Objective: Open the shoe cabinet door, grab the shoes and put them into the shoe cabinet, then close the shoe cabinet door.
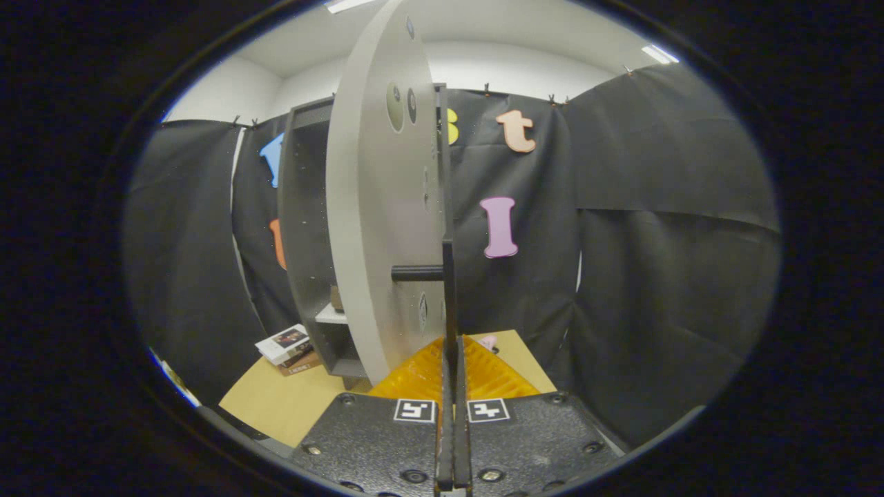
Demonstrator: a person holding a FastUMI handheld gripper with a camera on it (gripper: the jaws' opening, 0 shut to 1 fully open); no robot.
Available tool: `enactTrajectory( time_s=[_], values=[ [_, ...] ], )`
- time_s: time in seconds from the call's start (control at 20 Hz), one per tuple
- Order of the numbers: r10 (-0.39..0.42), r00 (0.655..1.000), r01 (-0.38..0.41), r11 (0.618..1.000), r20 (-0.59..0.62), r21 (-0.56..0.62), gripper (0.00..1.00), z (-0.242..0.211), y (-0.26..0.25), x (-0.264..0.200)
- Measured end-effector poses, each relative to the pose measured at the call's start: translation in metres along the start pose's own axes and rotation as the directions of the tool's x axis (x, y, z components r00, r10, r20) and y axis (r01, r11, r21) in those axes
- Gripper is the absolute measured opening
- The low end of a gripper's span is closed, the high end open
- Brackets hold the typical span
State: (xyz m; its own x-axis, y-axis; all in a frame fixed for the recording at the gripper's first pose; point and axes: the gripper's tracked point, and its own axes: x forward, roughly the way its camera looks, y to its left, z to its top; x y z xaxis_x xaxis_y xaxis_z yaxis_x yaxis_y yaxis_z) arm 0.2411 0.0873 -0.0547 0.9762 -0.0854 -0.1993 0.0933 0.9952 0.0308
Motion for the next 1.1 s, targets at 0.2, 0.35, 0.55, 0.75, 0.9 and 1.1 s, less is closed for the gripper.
enactTrajectory(
  time_s=[0.2, 0.35, 0.55, 0.75, 0.9, 1.1],
  values=[
    [0.041, 0.999, -0.040, 0.999, -0.005, 0.035, 0.04, 0.000, -0.001, 0.002],
    [0.077, 0.997, -0.077, 0.996, -0.004, 0.040, 0.04, 0.000, -0.006, 0.000],
    [0.138, 0.990, -0.137, 0.989, -0.021, 0.062, 0.04, -0.001, 0.004, -0.009],
    [0.106, 0.994, -0.106, 0.994, -0.005, 0.034, 0.06, -0.001, -0.007, -0.017],
    [0.085, 0.996, -0.085, 0.996, 0.003, 0.009, 0.44, -0.006, -0.008, -0.028],
    [0.094, 0.994, -0.094, 0.996, -0.054, -0.006, 0.86, -0.029, 0.001, -0.042]
  ],
)
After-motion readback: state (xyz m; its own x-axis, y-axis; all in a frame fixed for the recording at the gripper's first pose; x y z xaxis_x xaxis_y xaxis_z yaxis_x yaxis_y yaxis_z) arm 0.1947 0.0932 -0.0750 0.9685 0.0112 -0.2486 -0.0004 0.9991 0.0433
